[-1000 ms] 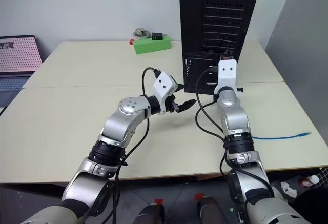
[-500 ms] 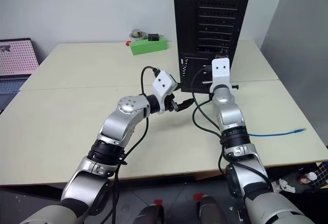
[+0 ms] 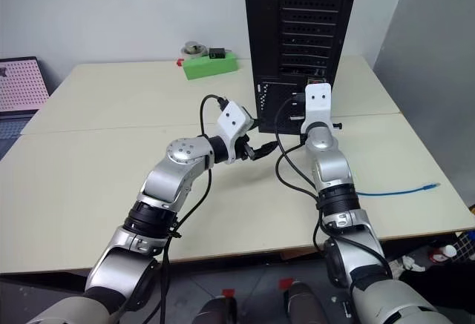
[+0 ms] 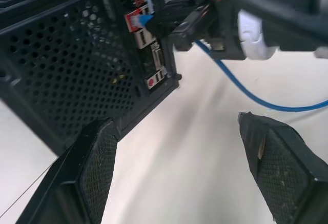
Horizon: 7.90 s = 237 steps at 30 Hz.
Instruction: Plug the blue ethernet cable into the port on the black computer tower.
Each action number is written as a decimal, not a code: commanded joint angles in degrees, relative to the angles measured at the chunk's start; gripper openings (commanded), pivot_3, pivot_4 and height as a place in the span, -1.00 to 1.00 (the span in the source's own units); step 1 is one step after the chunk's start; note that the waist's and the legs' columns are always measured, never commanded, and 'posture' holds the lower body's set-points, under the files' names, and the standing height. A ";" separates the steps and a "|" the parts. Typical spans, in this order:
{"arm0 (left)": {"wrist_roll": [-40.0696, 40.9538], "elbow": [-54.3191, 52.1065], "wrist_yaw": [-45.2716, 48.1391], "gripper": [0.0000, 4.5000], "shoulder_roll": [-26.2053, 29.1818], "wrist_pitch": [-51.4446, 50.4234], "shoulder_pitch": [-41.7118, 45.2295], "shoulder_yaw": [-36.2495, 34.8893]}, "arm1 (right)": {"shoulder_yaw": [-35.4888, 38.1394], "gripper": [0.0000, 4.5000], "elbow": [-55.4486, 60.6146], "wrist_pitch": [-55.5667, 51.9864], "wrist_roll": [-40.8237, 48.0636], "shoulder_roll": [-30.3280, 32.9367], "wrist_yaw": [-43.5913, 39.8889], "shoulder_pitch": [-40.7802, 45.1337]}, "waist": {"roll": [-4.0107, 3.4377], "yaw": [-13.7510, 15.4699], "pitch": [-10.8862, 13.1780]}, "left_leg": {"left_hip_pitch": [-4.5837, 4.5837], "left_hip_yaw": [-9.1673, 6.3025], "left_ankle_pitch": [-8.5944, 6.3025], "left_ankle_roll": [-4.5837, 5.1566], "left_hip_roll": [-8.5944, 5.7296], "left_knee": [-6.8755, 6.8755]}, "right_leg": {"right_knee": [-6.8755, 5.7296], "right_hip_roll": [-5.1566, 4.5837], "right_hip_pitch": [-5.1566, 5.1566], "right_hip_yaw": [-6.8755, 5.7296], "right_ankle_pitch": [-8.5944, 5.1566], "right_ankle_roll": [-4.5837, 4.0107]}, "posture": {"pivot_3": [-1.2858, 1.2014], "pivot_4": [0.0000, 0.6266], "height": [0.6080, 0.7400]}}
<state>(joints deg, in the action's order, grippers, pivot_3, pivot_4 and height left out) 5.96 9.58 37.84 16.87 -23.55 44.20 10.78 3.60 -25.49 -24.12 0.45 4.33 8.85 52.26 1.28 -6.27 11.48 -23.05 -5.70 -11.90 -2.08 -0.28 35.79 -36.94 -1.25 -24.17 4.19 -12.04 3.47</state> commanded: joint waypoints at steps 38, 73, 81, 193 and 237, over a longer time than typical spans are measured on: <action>2.21 -5.48 -1.98 0.71 0.31 -2.94 -0.06 -2.76 | -1.12 -1.00 55.03 -22.02 4.68 5.43 -11.22 -27.06 | -0.03 2.07 0.02 | -0.77 -0.13 0.36 -0.61 0.00 -0.57 | -0.01 -0.03 -0.98 -0.12 0.13 0.22 | 0.03 -0.52 1.00; 0.67 -4.77 -5.69 0.71 1.65 -2.21 -1.23 -5.02 | 2.95 -1.00 19.51 -7.26 4.57 2.59 -7.89 -6.63 | -0.03 1.82 0.02 | -0.73 -0.09 0.42 -0.69 0.00 -0.58 | -0.08 -0.03 -0.98 -0.10 0.21 0.18 | 0.03 -0.52 1.00; 0.72 -5.24 -5.45 0.71 1.83 -2.42 -1.21 -4.99 | 3.88 -1.00 16.55 -5.72 5.17 2.51 -6.44 -5.40 | -0.03 1.78 0.02 | -0.73 -0.10 0.43 -0.70 0.00 -0.58 | -0.08 -0.03 -0.98 -0.10 0.22 0.16 | 0.03 -0.52 1.00; 1.90 -5.40 -0.88 0.71 1.38 -1.68 -0.05 -4.15 | 2.04 -1.00 7.22 -1.84 1.84 3.09 -3.22 -0.68 | -0.04 1.52 0.02 | -0.70 -0.10 0.71 -0.74 0.00 -0.56 | -0.13 -0.01 -0.97 -0.09 0.53 0.13 | 0.03 -0.52 1.00; 1.22 -4.84 -4.58 0.71 1.70 -2.99 -0.18 -4.91 | -0.52 -1.00 -15.57 11.75 -2.67 -4.48 4.37 15.42 | -0.06 -1.83 0.03 | -0.58 -0.03 1.35 0.23 0.06 -0.58 | -0.04 0.15 -0.98 -0.02 1.30 -0.16 | 0.03 -0.52 1.00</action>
<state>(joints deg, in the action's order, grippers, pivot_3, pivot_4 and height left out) 7.53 5.96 34.11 18.25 -26.92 42.97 6.80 4.37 -42.83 -16.57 -1.07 0.43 13.04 62.22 1.22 -8.09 11.52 -23.63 -5.74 -10.54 -1.83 -0.22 35.20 -36.99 -1.09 -25.16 4.17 -10.73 3.30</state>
